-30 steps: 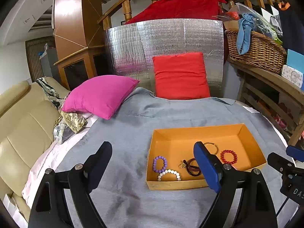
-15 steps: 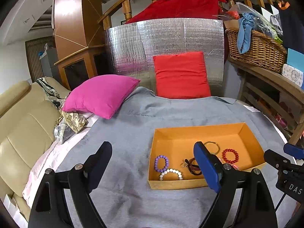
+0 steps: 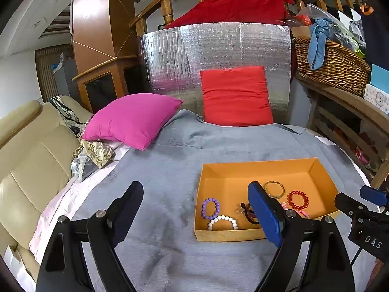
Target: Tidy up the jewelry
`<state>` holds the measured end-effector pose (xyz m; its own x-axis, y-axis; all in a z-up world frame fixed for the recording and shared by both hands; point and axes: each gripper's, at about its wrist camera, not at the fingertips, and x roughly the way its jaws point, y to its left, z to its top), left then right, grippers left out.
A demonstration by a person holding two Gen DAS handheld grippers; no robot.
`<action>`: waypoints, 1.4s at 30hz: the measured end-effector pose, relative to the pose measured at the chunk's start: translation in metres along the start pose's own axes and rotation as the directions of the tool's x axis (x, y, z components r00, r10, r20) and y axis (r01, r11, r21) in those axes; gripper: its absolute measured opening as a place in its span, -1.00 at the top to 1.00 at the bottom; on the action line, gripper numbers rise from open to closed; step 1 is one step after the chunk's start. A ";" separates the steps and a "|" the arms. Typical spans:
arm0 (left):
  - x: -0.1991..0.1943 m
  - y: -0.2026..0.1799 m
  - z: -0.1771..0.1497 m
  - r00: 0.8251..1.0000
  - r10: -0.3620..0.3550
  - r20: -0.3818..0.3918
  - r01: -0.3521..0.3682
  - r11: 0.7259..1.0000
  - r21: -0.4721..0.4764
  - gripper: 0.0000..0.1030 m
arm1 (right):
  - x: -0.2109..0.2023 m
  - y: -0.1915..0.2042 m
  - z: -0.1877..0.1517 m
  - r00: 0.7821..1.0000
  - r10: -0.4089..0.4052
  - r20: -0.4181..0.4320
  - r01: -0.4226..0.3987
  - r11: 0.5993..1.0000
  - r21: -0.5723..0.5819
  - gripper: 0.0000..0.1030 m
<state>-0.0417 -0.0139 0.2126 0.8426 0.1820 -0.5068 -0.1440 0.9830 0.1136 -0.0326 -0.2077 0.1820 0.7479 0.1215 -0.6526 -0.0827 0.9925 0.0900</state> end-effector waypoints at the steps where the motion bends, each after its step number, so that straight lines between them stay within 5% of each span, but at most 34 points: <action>1: 0.000 0.000 0.000 1.000 0.002 -0.001 -0.002 1.000 0.001 -0.71 | 0.001 0.000 0.000 1.000 0.001 -0.001 -0.001 1.000 0.000 -0.40; 42: 0.001 0.000 -0.001 1.000 0.006 -0.010 -0.006 1.000 0.005 -0.71 | 0.006 0.001 0.000 1.000 0.001 0.002 -0.001 1.000 0.012 -0.40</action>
<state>-0.0411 -0.0140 0.2109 0.8367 0.1879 -0.5144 -0.1465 0.9819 0.1204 -0.0285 -0.2064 0.1781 0.7489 0.1222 -0.6513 -0.0755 0.9922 0.0994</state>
